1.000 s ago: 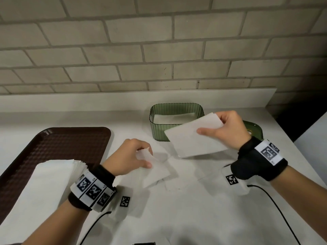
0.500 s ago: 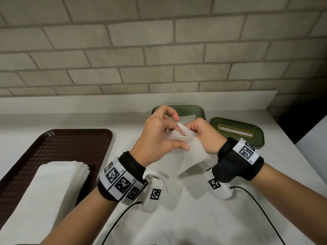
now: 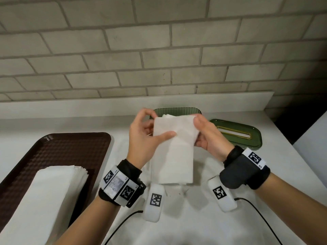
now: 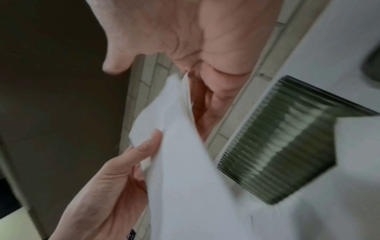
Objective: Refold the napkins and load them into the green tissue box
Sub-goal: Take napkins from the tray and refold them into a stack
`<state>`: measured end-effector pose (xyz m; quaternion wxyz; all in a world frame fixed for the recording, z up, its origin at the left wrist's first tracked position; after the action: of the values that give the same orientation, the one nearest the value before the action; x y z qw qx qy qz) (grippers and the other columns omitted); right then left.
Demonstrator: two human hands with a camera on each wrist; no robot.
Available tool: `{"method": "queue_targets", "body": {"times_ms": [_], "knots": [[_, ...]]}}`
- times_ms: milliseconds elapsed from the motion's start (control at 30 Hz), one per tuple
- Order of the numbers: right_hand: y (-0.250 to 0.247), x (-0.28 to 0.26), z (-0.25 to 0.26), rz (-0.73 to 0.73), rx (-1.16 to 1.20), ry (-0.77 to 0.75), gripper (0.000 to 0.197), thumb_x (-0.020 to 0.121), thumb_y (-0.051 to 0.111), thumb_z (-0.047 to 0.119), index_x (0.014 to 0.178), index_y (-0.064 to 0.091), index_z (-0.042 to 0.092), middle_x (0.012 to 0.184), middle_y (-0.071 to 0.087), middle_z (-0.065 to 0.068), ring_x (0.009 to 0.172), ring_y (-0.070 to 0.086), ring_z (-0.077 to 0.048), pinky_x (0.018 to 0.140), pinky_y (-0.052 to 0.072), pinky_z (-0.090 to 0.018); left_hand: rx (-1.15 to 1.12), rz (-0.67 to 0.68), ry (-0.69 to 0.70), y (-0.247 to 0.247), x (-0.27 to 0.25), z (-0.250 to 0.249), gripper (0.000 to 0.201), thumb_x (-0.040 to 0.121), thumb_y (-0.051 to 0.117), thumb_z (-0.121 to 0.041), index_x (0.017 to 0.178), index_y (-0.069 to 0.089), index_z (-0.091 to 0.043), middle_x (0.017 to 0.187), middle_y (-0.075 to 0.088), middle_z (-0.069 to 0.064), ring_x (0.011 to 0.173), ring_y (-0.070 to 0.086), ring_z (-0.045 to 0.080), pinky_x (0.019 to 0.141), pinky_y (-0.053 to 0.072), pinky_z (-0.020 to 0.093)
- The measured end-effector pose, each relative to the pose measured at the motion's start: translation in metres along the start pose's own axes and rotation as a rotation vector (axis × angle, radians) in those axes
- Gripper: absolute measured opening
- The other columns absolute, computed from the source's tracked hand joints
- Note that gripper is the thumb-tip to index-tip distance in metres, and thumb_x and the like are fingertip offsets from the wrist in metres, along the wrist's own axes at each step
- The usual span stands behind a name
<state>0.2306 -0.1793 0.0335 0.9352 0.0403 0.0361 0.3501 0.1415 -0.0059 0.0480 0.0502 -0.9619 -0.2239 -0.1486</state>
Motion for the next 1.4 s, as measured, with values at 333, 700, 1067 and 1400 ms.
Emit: {"method": "queue_targets", "body": {"times_ms": [333,700,1067,1400], "knots": [[-0.023,-0.008,-0.021,-0.18,-0.215,-0.114,0.029,0.064,0.083,-0.006,0.089,0.072,0.006,0.092,0.076,-0.003,0.079,0.072,-0.012,0.07,0.057,-0.023,-0.131,-0.043,-0.201,-0.026,-0.004,0.027,0.039,0.065,0.086,0.001,0.101,0.071,-0.005,0.102,0.076,0.008,0.094,0.072,0.025,0.081,0.057,0.038],[-0.018,-0.004,-0.059,-0.21,-0.112,-0.019,0.03,0.07,0.082,0.005,0.095,0.066,0.009,0.089,0.066,-0.001,0.08,0.062,-0.017,0.074,0.052,-0.029,0.086,0.12,-0.282,-0.015,-0.021,0.067,0.04,0.061,0.09,-0.004,0.096,0.071,-0.009,0.095,0.072,-0.001,0.091,0.066,0.021,0.084,0.054,0.043],[0.0,-0.008,-0.06,-0.321,-0.169,-0.087,0.006,0.086,0.066,0.001,0.086,0.066,0.007,0.085,0.075,-0.012,0.084,0.067,-0.013,0.086,0.045,-0.023,0.422,0.082,0.166,-0.004,-0.035,0.07,0.023,0.077,0.08,-0.006,0.097,0.073,-0.015,0.097,0.071,-0.007,0.091,0.067,0.002,0.084,0.047,0.009],[-0.018,-0.003,-0.052,-0.186,-0.679,-0.099,0.034,0.073,0.081,0.008,0.094,0.06,0.024,0.091,0.064,0.007,0.086,0.062,-0.018,0.066,0.051,-0.022,0.7,0.257,0.025,-0.012,-0.019,0.065,0.027,0.088,0.068,-0.01,0.115,0.069,-0.012,0.099,0.068,-0.01,0.091,0.065,0.011,0.074,0.036,-0.004]]}}
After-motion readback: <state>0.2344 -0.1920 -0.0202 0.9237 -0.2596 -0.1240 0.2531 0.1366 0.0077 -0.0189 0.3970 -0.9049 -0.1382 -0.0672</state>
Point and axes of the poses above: each hand's wrist, its own x-axis towards the middle knuckle, its own y-axis out of the palm, z = x × y, the point moved 1 cm from there along x, towards the middle knuckle
